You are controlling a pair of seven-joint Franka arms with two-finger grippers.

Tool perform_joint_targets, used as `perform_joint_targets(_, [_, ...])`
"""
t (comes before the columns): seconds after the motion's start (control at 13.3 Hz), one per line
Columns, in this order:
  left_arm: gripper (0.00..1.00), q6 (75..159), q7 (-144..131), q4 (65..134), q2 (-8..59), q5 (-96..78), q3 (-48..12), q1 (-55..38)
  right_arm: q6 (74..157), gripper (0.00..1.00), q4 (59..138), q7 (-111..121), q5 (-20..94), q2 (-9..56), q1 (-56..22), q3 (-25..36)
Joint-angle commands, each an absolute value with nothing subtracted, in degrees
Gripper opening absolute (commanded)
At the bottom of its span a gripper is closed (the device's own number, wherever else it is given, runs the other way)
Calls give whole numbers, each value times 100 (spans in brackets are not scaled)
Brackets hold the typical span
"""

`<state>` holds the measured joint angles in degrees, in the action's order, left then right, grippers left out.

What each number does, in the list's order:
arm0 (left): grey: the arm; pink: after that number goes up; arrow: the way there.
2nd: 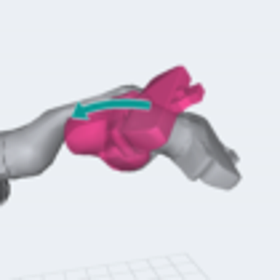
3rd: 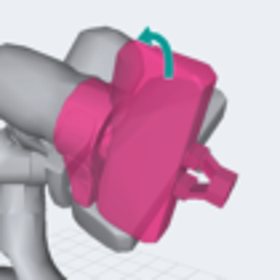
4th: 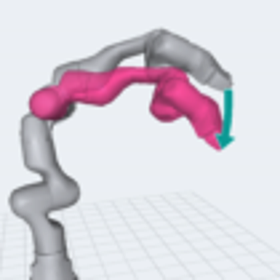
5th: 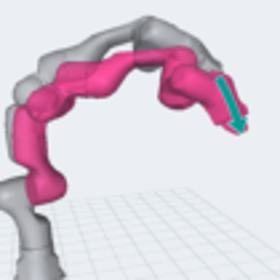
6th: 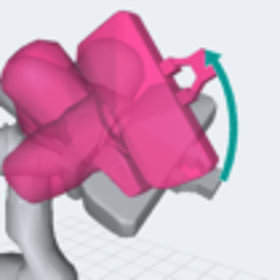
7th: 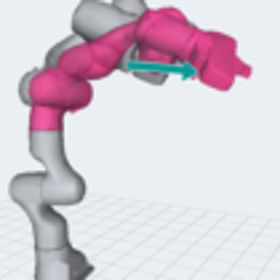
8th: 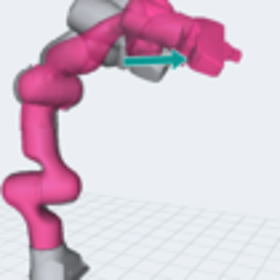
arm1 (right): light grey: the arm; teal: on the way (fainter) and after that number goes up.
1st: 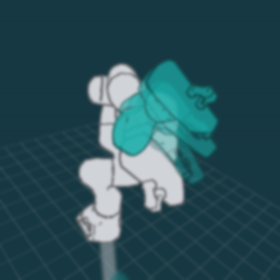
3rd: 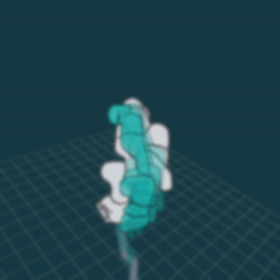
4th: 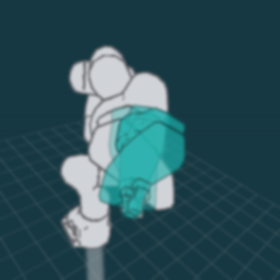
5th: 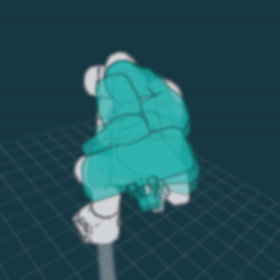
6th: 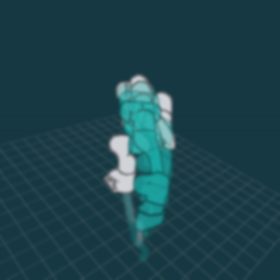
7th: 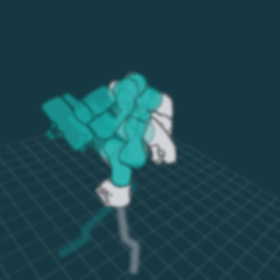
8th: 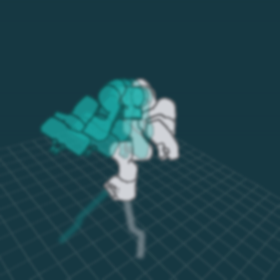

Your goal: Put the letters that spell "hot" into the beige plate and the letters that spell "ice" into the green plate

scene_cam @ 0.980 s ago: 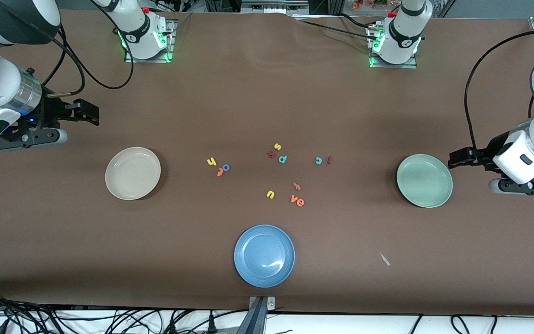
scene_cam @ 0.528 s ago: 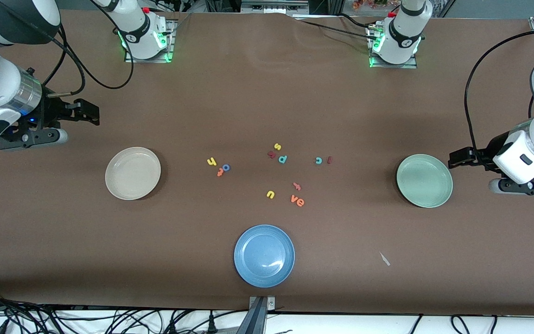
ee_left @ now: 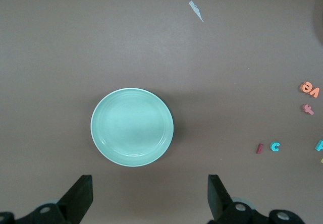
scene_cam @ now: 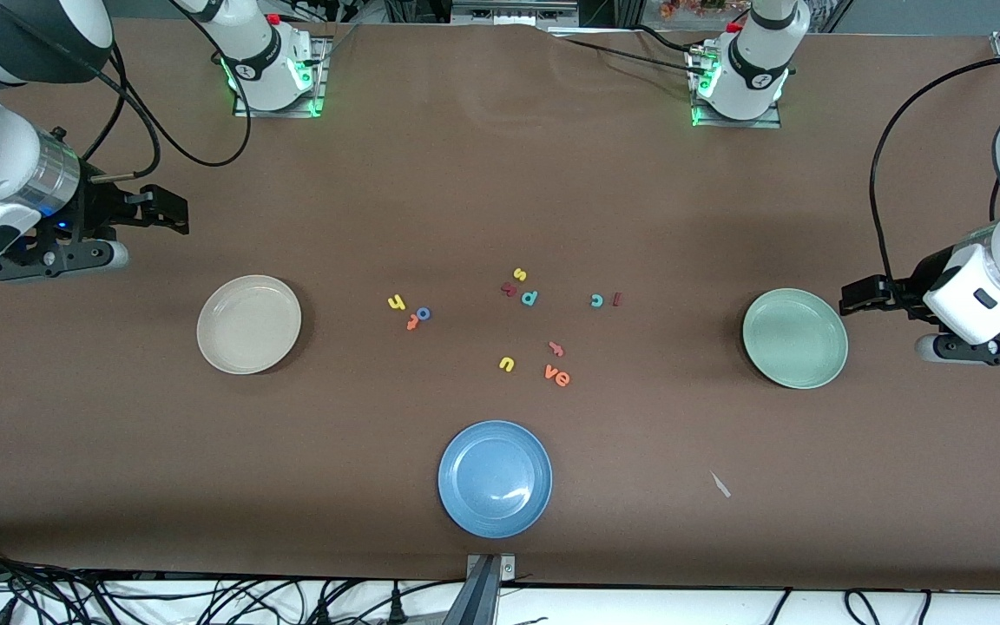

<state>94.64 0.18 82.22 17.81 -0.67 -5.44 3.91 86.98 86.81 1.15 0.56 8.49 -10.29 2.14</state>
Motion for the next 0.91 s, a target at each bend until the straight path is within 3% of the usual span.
perform_joint_targets(0.0, [100, 9466, 132, 8191, 1775, -44, -571, 431, 8622, 100, 8604, 167, 202, 861, -1002, 220])
perform_joint_targets(0.6, [100, 9466, 123, 8191, 1775, -44, -571, 431, 8736, 100, 8613, 158, 333, 905, -993, 220])
perform_joint_targets(0.83, [100, 9466, 123, 8191, 1775, -44, -571, 431, 9209, 100, 8578, 80, 781, 1308, -1028, 211])
